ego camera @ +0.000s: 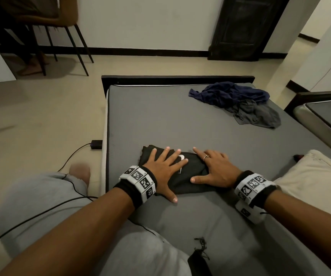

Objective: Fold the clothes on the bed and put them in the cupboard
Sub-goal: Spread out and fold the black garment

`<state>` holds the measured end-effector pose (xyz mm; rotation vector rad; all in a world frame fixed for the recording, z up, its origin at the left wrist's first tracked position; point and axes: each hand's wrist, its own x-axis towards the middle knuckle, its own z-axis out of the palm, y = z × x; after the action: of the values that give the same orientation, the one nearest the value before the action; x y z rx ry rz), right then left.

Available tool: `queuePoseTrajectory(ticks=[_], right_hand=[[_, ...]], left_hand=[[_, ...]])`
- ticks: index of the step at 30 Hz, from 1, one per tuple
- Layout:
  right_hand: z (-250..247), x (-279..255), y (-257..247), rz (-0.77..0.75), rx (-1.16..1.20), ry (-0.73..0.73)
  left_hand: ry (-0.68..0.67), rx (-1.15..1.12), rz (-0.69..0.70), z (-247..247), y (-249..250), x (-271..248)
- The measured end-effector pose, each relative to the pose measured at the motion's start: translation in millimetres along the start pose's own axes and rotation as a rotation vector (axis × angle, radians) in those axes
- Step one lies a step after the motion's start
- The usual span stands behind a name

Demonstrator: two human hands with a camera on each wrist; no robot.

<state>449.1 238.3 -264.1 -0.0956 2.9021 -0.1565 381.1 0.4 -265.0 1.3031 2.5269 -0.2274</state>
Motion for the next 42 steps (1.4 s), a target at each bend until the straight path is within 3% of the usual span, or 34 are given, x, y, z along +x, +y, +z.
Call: queuePoseTrajectory(ticks=[2,6,8,11,13,14,16,19,23,32,37,42], right_hand=[[-5,-2,-1,0.074,-0.008,0.009],[3,-39,-25,0.211,0.070,0.038],[6,-68,-42,0.269,0.099,-0.021],[-4,-85,-54,0.312,0.011,-0.153],[-16,-76,-49,0.367,0.060,-0.076],[-21,-68,-42,0.395,0.097,0.015],[-29,-49,-24,0.455,0.188,0.146],[-36,-17,-18,0.524,0.437,0.082],[-38,6,-29,0.565,0.794,0.030],[-49,4,-41,0.605,1.233,-0.226],[-61,-17,-32,0.468,1.751,-0.088],[-78,-50,-15,0.339,2.065,0.157]], left_hand=[[0.014,0.055,-0.045,-3,-2,2],[0.184,0.305,-0.084,-17,-2,2],[0.209,0.364,-0.181,-30,-1,-2],[0.279,0.197,-0.419,-45,2,-12],[0.313,-0.097,-0.526,-47,1,-19],[0.246,-0.230,-0.536,-45,1,-22],[0.039,-0.368,-0.474,-43,3,-27],[-0.140,-0.466,-0.359,-37,11,-27],[-0.116,-0.567,-0.316,-29,16,-7],[-0.197,-0.822,-0.316,-37,20,-3],[-0.200,-1.104,-0.284,-41,26,-4],[-0.118,-1.721,-0.075,-49,49,-4]])
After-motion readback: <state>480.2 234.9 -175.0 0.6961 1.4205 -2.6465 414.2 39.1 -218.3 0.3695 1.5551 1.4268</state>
